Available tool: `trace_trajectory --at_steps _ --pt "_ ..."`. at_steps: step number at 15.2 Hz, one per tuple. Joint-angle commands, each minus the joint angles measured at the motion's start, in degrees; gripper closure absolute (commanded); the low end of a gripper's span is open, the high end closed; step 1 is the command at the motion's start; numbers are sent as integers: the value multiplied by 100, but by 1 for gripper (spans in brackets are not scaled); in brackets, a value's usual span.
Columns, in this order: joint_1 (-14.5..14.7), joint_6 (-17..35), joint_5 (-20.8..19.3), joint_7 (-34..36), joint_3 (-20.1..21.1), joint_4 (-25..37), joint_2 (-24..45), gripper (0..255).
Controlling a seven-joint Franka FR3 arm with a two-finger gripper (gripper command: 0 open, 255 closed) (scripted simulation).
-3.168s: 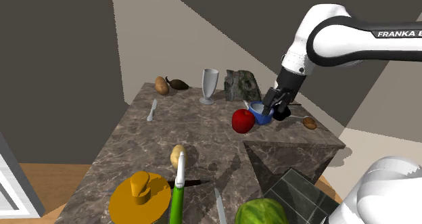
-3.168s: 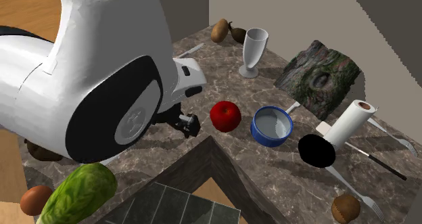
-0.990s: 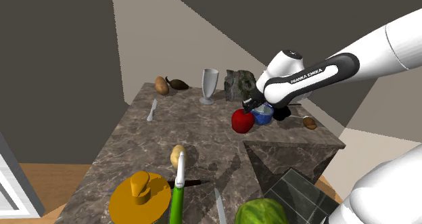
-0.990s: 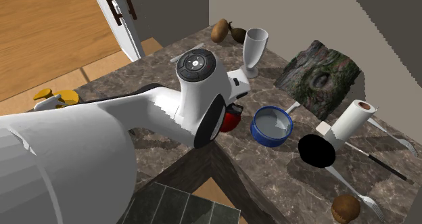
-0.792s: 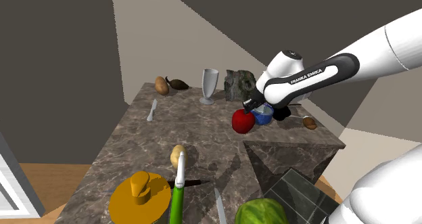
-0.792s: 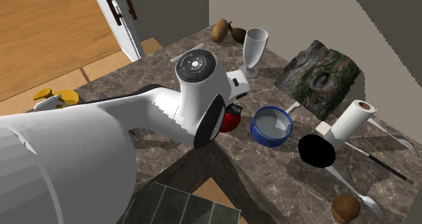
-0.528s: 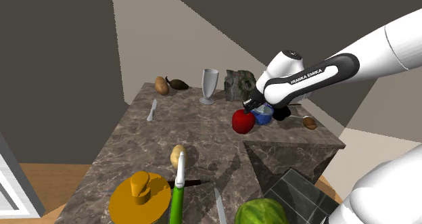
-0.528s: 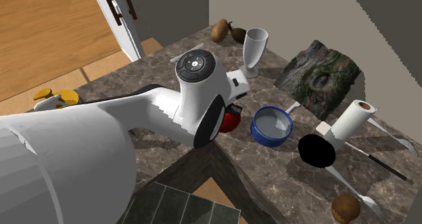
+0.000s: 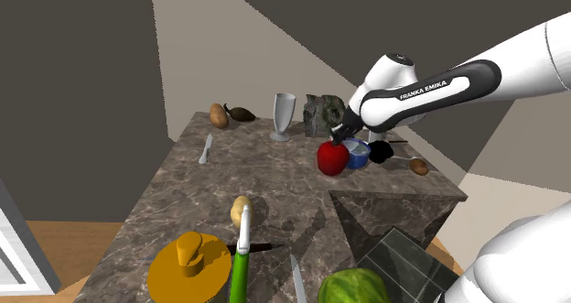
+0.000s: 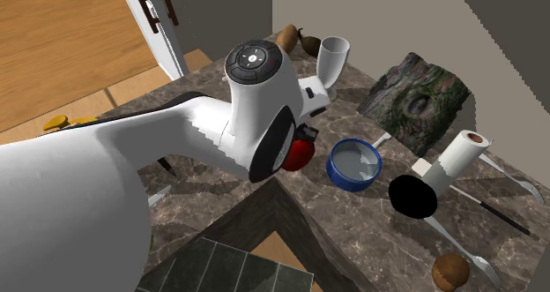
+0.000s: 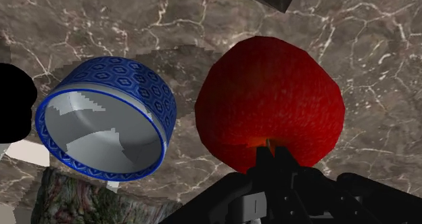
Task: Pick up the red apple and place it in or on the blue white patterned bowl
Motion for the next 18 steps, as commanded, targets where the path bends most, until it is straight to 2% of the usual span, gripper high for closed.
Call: trace_trajectory --at_steps 1,18 --pt "11 -183 21 -24 -6 65 -116 255" --pt "68 -1606 134 -146 -15 976 -629 255"
